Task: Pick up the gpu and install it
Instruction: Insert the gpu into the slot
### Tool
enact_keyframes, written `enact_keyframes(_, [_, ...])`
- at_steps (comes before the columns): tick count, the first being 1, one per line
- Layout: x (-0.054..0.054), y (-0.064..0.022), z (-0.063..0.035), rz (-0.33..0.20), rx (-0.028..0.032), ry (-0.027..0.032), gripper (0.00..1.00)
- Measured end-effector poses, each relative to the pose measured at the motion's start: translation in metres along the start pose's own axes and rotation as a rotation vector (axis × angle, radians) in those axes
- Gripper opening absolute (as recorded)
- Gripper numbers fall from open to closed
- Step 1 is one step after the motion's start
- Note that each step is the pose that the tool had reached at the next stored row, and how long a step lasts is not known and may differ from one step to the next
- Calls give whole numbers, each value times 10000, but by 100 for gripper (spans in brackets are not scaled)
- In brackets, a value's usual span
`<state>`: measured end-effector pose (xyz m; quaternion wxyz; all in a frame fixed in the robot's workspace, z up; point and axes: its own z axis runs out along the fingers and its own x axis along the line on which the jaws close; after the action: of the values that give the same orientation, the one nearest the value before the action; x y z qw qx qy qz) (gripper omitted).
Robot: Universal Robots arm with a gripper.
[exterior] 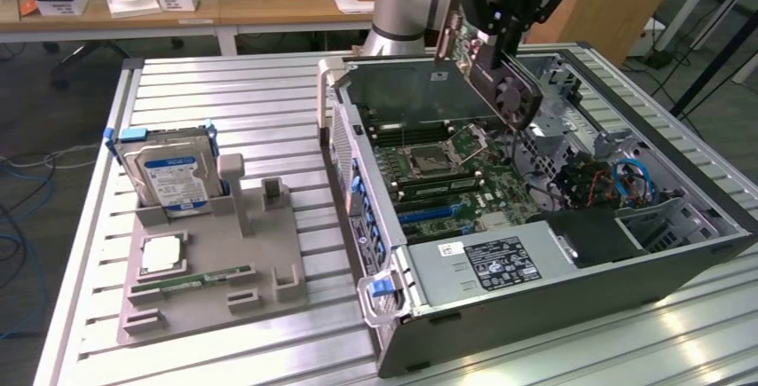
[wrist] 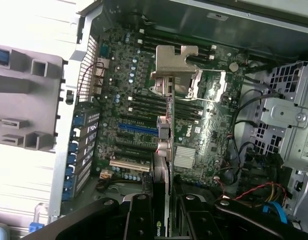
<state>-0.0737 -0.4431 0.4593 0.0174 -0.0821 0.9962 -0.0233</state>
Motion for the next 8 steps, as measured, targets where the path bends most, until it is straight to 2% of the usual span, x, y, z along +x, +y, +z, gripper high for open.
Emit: enact_keyframes(8, [0,0,0,-435,-13,-21,26])
